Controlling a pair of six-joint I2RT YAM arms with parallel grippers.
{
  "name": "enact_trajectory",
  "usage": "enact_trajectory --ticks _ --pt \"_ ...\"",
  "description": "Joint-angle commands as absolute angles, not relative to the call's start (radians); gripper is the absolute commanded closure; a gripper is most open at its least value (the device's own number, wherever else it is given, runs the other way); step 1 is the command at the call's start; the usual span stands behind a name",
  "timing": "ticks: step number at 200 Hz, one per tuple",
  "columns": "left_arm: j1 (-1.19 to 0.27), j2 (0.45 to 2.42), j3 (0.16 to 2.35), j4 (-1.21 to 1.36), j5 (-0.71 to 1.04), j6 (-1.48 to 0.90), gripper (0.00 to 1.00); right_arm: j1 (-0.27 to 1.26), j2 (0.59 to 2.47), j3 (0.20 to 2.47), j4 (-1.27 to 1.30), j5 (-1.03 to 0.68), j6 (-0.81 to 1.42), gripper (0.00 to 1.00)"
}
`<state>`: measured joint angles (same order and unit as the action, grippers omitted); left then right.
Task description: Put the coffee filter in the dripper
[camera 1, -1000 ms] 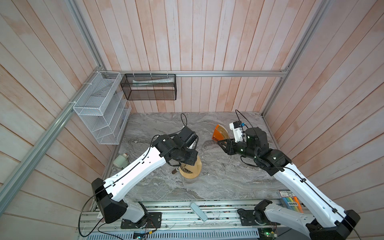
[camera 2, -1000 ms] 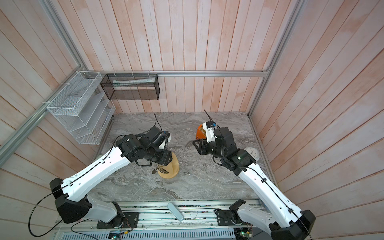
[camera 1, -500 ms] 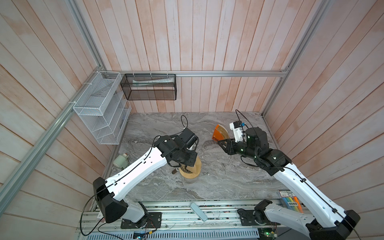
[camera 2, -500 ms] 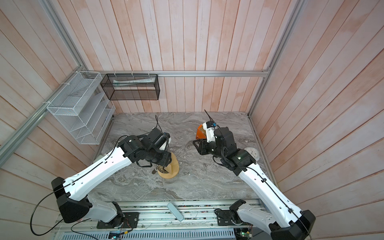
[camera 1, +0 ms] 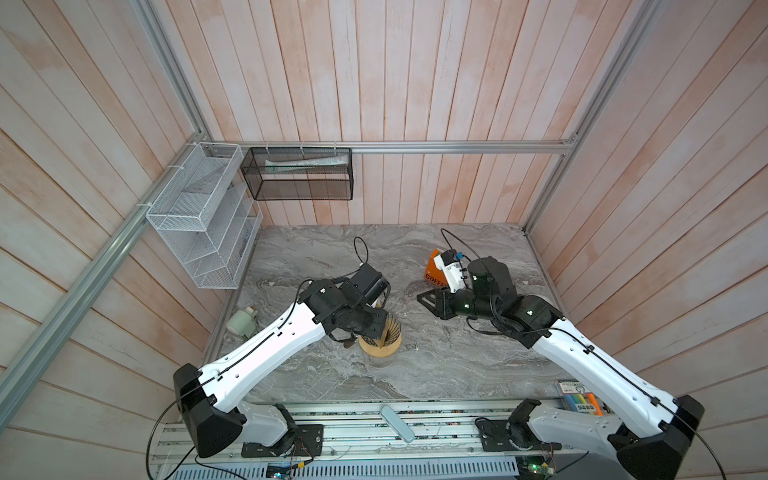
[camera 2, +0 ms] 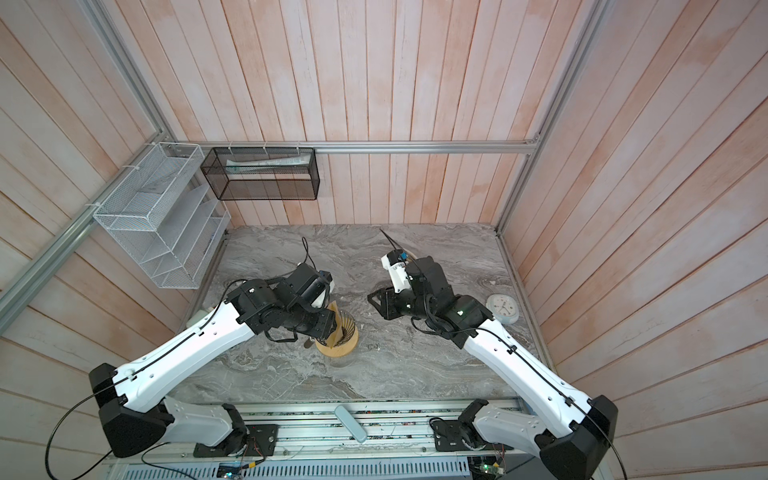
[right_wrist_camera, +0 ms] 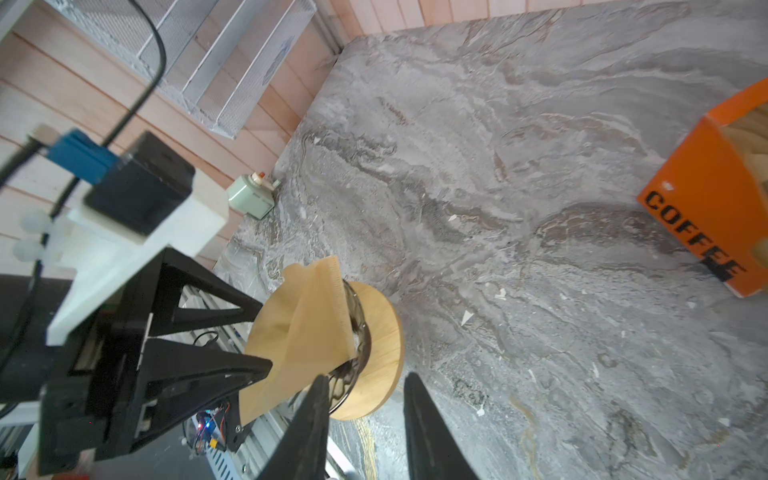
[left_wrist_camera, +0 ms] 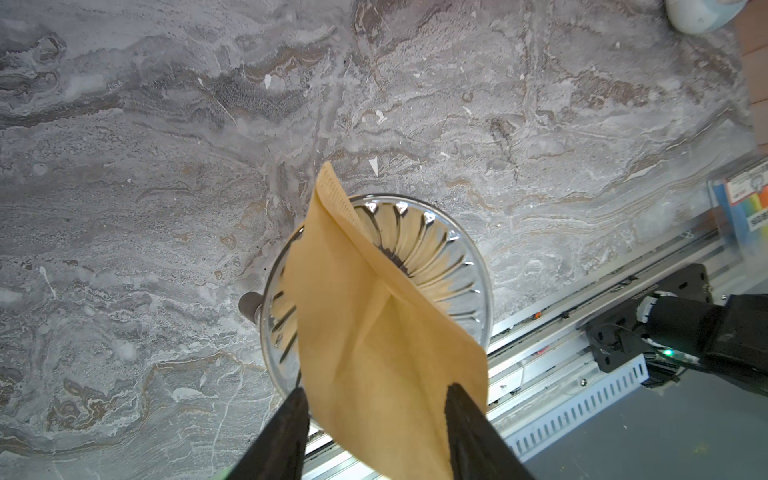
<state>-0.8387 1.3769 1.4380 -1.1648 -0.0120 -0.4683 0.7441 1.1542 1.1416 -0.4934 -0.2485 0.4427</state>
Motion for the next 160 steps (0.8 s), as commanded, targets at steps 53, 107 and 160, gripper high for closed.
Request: enact_trajectory --ticks 53,107,160 --pt "-0.796 1.295 1.370 -1.155 -0.043 -0.493 0.46 0.938 1.280 1.274 -0.627 -0.089 0.379 0.69" --pt "-0.764 1.254 1.300 -1.118 -0.031 -0.494 0.47 0.985 1.353 1.313 -0.626 -0.050 0.377 0.69" --pt "-0.732 1.237 1.275 -1.071 -0.020 -0.480 0.48 0.984 1.401 1.337 -0.625 -0.032 0.379 0.71"
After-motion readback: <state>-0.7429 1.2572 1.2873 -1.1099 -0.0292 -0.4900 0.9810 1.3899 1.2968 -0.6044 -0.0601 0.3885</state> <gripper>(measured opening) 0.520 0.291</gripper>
